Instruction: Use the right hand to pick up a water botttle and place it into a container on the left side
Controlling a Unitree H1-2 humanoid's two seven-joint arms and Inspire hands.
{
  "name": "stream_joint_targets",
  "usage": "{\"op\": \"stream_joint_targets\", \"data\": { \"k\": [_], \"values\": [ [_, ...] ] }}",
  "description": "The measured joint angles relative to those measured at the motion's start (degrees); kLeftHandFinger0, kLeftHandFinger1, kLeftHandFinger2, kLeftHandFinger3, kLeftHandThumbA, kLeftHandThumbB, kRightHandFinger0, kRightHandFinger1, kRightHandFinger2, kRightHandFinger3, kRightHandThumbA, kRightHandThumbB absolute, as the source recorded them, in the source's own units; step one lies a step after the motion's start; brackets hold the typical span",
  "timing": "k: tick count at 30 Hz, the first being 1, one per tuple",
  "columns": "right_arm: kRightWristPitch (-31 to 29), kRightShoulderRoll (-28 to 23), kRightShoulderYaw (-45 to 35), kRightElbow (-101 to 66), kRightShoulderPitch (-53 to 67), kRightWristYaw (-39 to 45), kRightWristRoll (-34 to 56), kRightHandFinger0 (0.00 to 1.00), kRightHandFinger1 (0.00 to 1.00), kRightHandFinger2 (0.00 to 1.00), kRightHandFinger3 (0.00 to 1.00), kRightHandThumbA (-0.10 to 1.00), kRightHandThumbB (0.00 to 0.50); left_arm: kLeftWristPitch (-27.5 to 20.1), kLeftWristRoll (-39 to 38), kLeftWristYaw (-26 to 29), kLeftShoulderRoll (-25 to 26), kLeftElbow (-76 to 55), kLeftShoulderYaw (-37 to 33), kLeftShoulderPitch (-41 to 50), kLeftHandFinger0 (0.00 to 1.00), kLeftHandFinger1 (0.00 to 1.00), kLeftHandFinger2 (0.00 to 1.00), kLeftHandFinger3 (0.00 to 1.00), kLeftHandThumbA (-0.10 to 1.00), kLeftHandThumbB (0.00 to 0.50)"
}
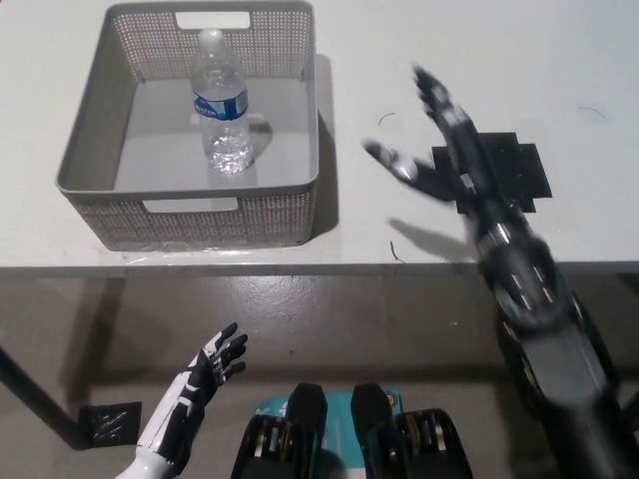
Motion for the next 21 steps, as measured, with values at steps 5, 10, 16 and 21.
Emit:
{"op": "stream_joint_targets", "data": {
  "k": [5, 10, 16, 21],
  "values": [
    [-0.79, -0.65, -0.55, -10.69, 13.64, 0.08, 1.31, 1.00, 1.00, 1.00, 1.00, 1.00, 0.385, 0.00, -0.01, 0.00, 0.01, 0.26, 0.01, 0.01, 1.00, 1.00, 1.00, 1.00, 1.00, 0.221],
    [-4.72, -0.57, -1.12, -17.97, 27.24, 0.76, 4.47, 1.00, 1.00, 1.00, 1.00, 1.00, 0.366, -0.01, 0.02, 0.00, 0.25, 0.25, 0.08, 0.06, 1.00, 1.00, 1.00, 1.00, 1.00, 0.218],
    [-9.06, -0.32, -1.74, -16.47, 32.89, 1.52, 7.35, 1.00, 1.00, 1.00, 1.00, 0.99, 0.360, -0.02, 0.01, 0.00, 0.37, 0.24, 0.08, 0.07, 1.00, 1.00, 1.00, 1.00, 1.00, 0.218],
    [-11.13, 0.40, -1.79, -15.14, 34.35, 2.13, 8.86, 1.00, 1.00, 1.00, 1.00, 0.95, 0.406, -0.02, 0.02, 0.00, 0.38, 0.26, 0.06, 0.10, 1.00, 1.00, 1.00, 1.00, 1.00, 0.207]
  ]
}}
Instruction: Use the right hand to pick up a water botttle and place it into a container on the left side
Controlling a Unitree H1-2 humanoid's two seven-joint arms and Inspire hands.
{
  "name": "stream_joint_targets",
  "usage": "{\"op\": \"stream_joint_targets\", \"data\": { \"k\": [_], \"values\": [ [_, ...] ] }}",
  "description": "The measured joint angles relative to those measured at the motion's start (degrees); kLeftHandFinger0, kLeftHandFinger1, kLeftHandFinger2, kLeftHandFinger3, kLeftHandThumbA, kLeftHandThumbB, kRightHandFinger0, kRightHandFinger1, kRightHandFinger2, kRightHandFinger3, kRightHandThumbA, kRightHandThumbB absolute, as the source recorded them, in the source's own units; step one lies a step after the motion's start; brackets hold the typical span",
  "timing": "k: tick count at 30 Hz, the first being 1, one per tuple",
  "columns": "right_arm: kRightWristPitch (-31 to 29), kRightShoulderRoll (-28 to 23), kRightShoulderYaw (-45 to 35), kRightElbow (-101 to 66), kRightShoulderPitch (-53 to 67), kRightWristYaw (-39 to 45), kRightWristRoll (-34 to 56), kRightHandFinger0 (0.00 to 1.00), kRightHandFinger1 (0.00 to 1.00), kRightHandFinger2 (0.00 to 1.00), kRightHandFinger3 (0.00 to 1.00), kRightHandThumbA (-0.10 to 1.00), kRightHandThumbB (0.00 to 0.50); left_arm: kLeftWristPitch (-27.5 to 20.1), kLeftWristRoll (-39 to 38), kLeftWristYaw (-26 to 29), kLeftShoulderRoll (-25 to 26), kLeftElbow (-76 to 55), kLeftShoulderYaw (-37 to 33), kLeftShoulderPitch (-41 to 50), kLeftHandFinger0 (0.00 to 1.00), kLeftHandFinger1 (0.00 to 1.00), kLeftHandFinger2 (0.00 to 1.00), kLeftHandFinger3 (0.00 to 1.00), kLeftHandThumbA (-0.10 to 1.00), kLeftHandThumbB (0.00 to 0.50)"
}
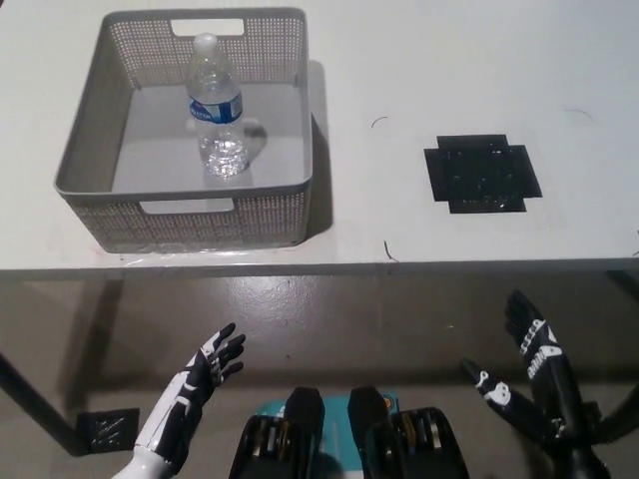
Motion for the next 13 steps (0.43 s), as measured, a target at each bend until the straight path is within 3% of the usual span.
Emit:
{"op": "stream_joint_targets", "data": {
  "k": [6, 13],
  "values": [
    [-0.09, -0.17, -1.76, 0.23, 0.54, 1.38, 3.90, 1.00, 1.00, 1.00, 1.00, 0.95, 0.373, 0.00, -0.01, -0.01, 0.00, 0.03, 0.02, -0.07, 1.00, 1.00, 1.00, 1.00, 1.00, 0.216],
    [0.33, -0.42, -2.68, 0.86, 0.33, 2.51, 6.44, 1.00, 1.00, 1.00, 1.00, 0.93, 0.395, -0.02, -0.02, 0.00, 0.00, 0.29, 0.02, -0.07, 1.00, 1.00, 1.00, 1.00, 1.00, 0.193]
  ]
}}
